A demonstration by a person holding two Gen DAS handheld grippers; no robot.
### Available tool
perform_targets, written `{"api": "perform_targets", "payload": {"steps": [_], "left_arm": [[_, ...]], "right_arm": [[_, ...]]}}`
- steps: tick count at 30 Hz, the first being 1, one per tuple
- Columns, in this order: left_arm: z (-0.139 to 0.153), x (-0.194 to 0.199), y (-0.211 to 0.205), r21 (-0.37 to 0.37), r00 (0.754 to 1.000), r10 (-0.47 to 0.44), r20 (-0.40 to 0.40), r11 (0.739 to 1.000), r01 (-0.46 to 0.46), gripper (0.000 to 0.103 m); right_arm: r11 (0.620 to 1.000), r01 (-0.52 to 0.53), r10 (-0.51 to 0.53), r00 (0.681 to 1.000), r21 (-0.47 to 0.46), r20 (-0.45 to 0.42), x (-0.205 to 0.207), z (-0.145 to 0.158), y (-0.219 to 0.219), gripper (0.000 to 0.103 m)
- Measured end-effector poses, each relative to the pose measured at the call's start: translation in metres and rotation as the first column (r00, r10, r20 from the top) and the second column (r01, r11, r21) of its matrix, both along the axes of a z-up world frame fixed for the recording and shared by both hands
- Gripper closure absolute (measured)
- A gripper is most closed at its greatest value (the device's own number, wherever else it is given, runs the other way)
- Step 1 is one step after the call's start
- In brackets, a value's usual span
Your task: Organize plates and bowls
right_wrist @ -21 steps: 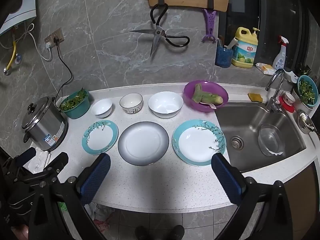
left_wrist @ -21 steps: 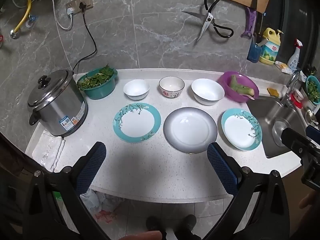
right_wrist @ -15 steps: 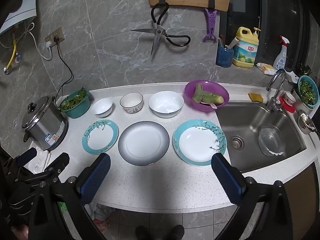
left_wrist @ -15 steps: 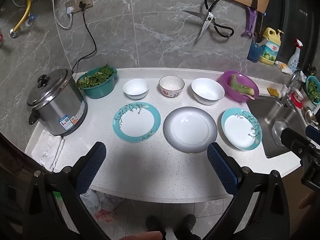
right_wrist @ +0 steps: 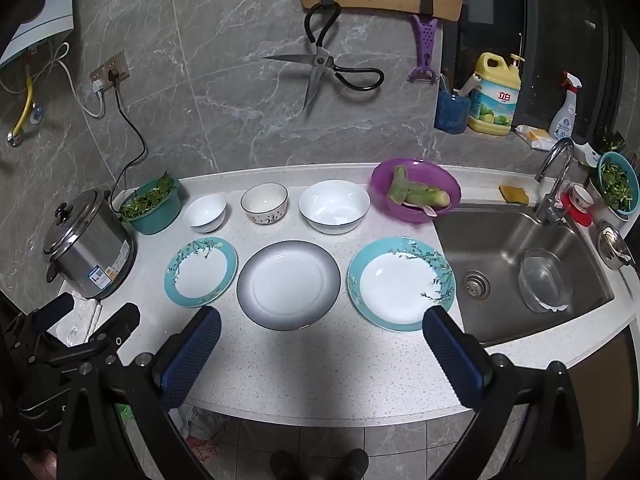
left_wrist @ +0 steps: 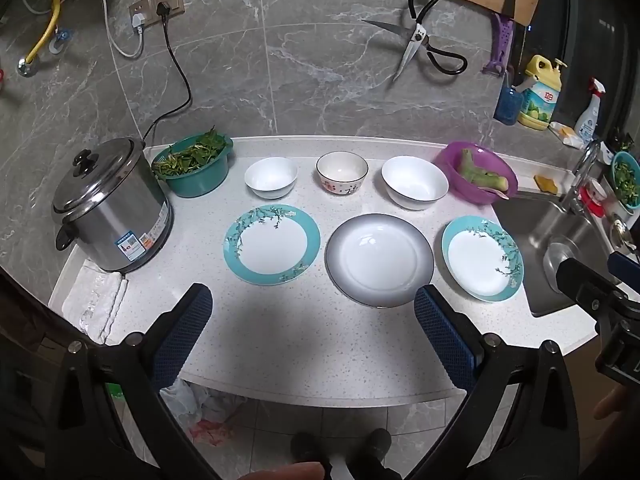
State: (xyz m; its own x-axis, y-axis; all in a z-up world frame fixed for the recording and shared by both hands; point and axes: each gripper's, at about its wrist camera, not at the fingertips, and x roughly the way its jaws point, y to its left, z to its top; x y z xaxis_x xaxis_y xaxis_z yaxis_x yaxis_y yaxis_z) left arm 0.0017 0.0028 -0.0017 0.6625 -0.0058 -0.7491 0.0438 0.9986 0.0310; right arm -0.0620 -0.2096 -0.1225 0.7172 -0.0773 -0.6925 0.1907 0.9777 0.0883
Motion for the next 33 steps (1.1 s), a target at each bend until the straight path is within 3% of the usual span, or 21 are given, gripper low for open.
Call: {"api": "perform_targets", "payload": {"steps": [33], "left_arm": [[-0.0043, 0.0038, -0.0039, 0.001, 1.0, 0.001, -0.008, 1.0, -0.001, 0.0]], "right_arm": [[1.0, 0.0, 0.0, 1.0, 0.0, -0.008, 0.0002, -0.003, -0.0003, 0.0]]}}
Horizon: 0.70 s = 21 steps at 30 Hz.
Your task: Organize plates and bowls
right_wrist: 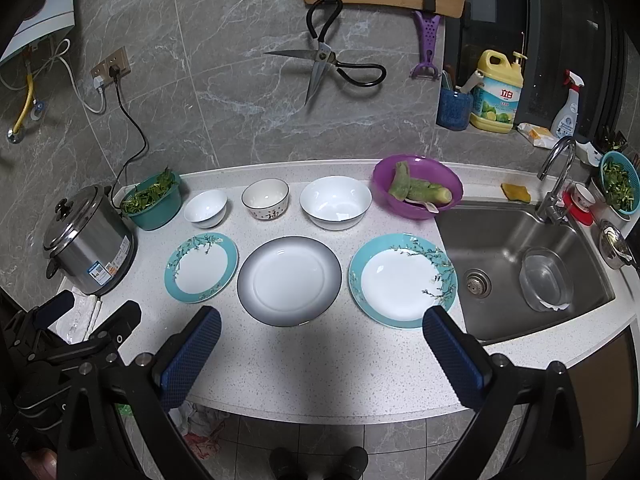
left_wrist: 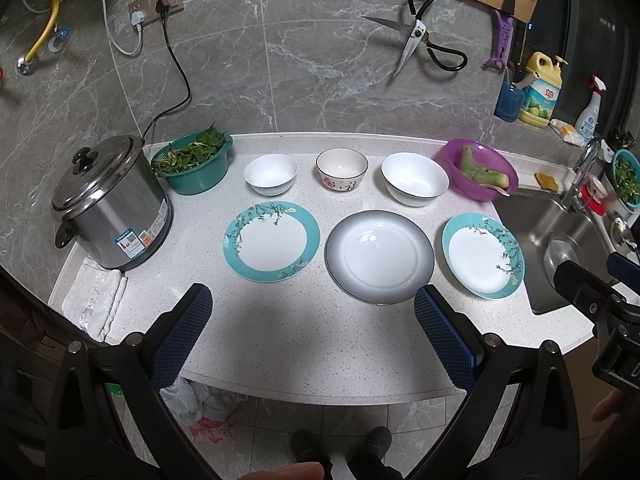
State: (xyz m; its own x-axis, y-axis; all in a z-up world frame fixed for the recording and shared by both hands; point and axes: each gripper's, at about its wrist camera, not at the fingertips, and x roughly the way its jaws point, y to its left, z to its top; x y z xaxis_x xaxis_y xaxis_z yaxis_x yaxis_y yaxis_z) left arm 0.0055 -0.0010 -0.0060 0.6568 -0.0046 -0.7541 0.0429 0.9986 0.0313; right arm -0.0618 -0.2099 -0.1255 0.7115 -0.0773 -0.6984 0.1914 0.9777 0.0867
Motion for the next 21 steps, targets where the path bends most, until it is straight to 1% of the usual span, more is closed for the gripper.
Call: {"api": "perform_targets", "payload": {"steps": [5, 8, 10, 13, 21], "left_arm": [[-0.002, -0.001, 0.0, -0.001, 1.0, -0.001, -0.002, 1.0, 0.001, 0.0], [-0.003, -0.001, 0.0, 0.001, 1.0, -0.002, -0.002, 1.0, 0.002, 0.0], [-0.004, -0.001, -0.001, 0.001, 1.0, -0.002, -0.003, 1.0, 0.002, 0.0], [-0.005, -0.002, -0.001, 0.002, 1.0, -0.002, -0.004, 1.0, 0.002, 0.0], [-0.012, 0.001, -0.005, 0.005, 1.0, 0.0, -0.014, 1.0, 0.0, 0.0]], "right_arm": [[1.0, 0.0, 0.0, 1.0, 0.001, -0.001, 0.0, 0.0, 0.0, 0.0], [1.0, 0.0, 0.0, 1.0, 0.001, -0.002, 0.001, 0.008, -0.008, 0.0], [1.0, 0.0, 0.0, 1.0, 0.001, -0.002, 0.002, -0.002, 0.0, 0.0], [1.0, 0.0, 0.0, 1.0, 0.001, -0.003, 0.002, 0.0, -0.003, 0.0], [1.0, -0.002, 0.002, 1.0, 0.003, -0.005, 0.004, -0.009, 0.004, 0.0]]}}
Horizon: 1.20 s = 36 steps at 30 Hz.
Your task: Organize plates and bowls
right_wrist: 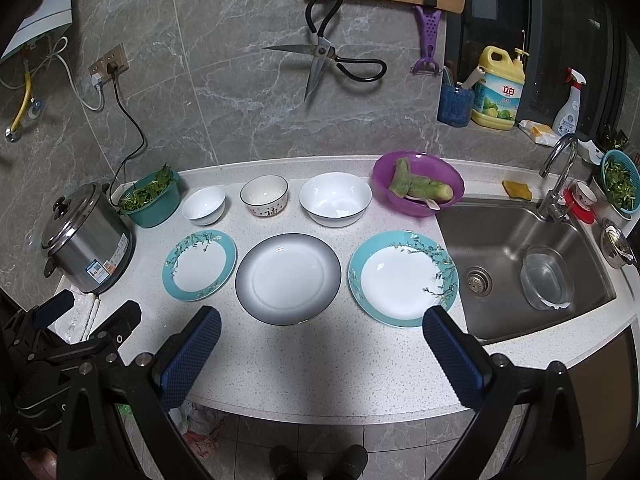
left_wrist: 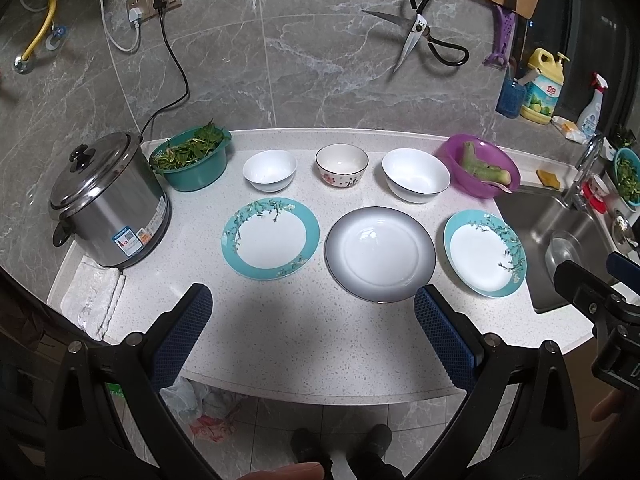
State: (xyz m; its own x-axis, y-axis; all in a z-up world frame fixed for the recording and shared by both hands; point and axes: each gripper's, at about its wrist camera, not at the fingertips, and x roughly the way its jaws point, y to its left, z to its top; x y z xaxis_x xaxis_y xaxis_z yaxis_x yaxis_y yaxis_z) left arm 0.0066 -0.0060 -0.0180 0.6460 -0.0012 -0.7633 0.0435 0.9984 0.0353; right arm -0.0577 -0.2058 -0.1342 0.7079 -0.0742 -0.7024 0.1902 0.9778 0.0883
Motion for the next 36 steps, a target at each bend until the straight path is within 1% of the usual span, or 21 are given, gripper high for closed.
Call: {"api": "perform_targets", "payload": {"steps": [7, 12, 13, 17, 21, 22, 24, 26, 28, 29, 30, 31, 33, 35, 36], "left_arm": [[-0.001, 0.001, 0.0, 0.0, 1.0, 0.001, -0.001, 1.0, -0.001, 0.0], [-0.001, 0.003, 0.0, 0.0, 1.0, 0.002, -0.004, 1.0, -0.002, 0.0], [-0.001, 0.003, 0.0, 0.0, 1.0, 0.003, -0.004, 1.0, -0.003, 0.0], [-0.004, 0.004, -0.001, 0.001, 1.0, 0.008, -0.009, 1.0, -0.008, 0.0], [-0.008, 0.005, -0.002, 0.002, 1.0, 0.012, -0.017, 1.0, -0.012, 0.0], [-0.009, 0.005, -0.003, 0.0, 1.0, 0.014, -0.02, 1.0, -0.014, 0.0], [-0.013, 0.006, -0.002, 0.001, 1.0, 0.026, -0.017, 1.0, -0.026, 0.0], [-0.024, 0.007, -0.002, 0.009, 0.999, 0.031, -0.015, 0.999, -0.031, 0.0], [-0.045, 0.013, 0.001, -0.005, 0.998, 0.027, -0.057, 1.0, -0.028, 0.0], [-0.057, 0.017, 0.003, -0.017, 0.996, 0.028, -0.09, 0.999, -0.029, 0.0], [-0.074, 0.022, 0.007, -0.039, 0.989, 0.029, -0.142, 0.999, -0.035, 0.001], [-0.086, 0.026, 0.009, -0.055, 0.985, 0.026, -0.171, 0.998, -0.036, 0.001], [-0.115, 0.033, 0.013, -0.063, 0.974, 0.023, -0.224, 0.997, -0.038, 0.001], [-0.135, 0.04, 0.018, -0.053, 0.966, 0.031, -0.258, 0.998, -0.046, 0.002], [-0.143, 0.047, 0.022, -0.08, 0.961, 0.021, -0.274, 0.996, -0.045, 0.002]], "right_arm": [[1.0, 0.001, -0.001, 1.0, 0.0, -0.002, 0.002, 0.004, -0.006, 0.0], [1.0, -0.001, 0.001, 1.0, 0.0, -0.003, 0.001, -0.003, -0.003, 0.0], [1.0, 0.0, 0.0, 1.0, 0.0, -0.003, 0.002, 0.001, -0.006, 0.0], [1.0, 0.0, 0.0, 1.0, 0.0, -0.004, 0.002, 0.001, -0.006, 0.0], [1.0, -0.005, 0.005, 1.0, 0.003, -0.008, 0.0, -0.013, -0.004, 0.0], [1.0, -0.006, 0.006, 1.0, 0.004, -0.009, 0.0, -0.012, -0.006, 0.0], [1.0, -0.011, 0.011, 1.0, 0.01, -0.014, 0.0, -0.015, -0.008, 0.0], [1.0, -0.017, 0.018, 1.0, 0.019, -0.021, 0.0, -0.02, -0.012, 0.0], [0.998, -0.034, 0.036, 0.999, 0.044, -0.03, 0.001, -0.029, -0.018, 0.0], [0.995, -0.054, 0.058, 0.998, 0.087, -0.04, 0.003, -0.042, -0.026, 0.0], [0.989, -0.071, 0.077, 0.996, 0.131, -0.046, 0.003, -0.053, -0.031, 0.0], [0.983, -0.079, 0.089, 0.995, 0.164, -0.054, 0.007, -0.059, -0.037, 0.0], [0.956, -0.092, 0.113, 0.992, 0.279, -0.059, 0.008, -0.087, -0.052, 0.0], [0.933, -0.069, 0.107, 0.99, 0.352, -0.09, 0.012, -0.115, -0.065, 0.0], [0.919, -0.062, 0.108, 0.989, 0.39, -0.098, 0.014, -0.127, -0.07, 0.0]]}}
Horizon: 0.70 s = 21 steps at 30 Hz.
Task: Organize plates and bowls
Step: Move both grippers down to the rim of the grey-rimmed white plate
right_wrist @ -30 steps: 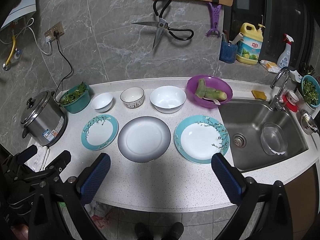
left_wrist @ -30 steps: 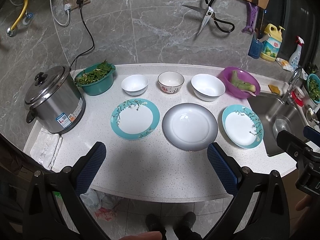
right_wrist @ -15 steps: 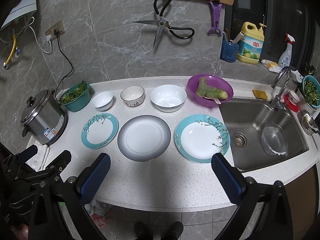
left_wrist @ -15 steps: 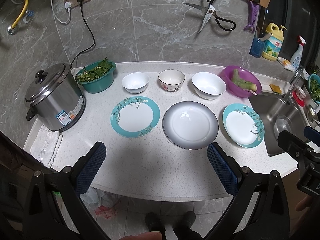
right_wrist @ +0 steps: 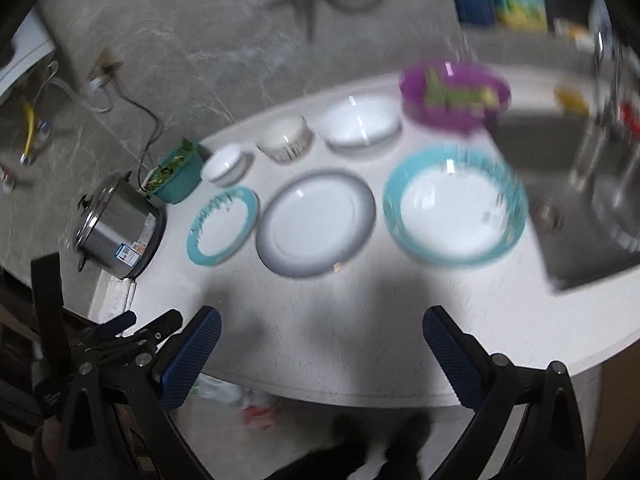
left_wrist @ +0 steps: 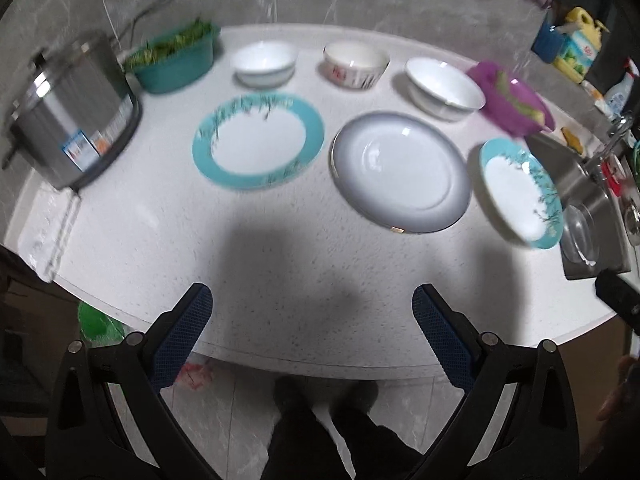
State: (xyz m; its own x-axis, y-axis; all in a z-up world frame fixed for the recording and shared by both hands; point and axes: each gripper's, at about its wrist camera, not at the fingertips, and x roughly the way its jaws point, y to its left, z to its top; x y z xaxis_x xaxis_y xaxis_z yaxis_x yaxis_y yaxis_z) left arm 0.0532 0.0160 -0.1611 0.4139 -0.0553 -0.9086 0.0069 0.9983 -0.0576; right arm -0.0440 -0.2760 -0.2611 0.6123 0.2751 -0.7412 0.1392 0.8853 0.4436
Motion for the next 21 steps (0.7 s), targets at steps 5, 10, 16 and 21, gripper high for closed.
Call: {"api": "perform_targets", "payload": {"steps": [5, 10, 16, 21], "left_arm": [[-0.012, 0.055, 0.013, -0.192, 0.996, -0.092, 0.011, 0.977, 0.092, 0.002], [-0.004, 0.136, -0.011, -0.1, 0.909, -0.413, 0.053, 0.904, 0.416, 0.002], [-0.028, 0.25, -0.045, -0.06, 0.731, -0.679, -0.069, 0.734, 0.677, 0.002], [-0.075, 0.309, -0.078, -0.019, 0.541, -0.817, -0.198, 0.555, 0.832, 0.012]], "right_arm": [[0.973, 0.058, -0.053, 0.998, 0.222, -0.026, 0.016, -0.054, -0.017, 0.0], [0.916, 0.145, -0.147, 0.989, 0.374, -0.022, 0.041, -0.085, -0.024, 0.001], [0.843, 0.237, -0.257, 0.966, 0.483, -0.027, 0.07, -0.111, -0.012, 0.017], [0.803, 0.322, -0.348, 0.936, 0.501, -0.045, 0.076, -0.129, -0.013, 0.028]]}}
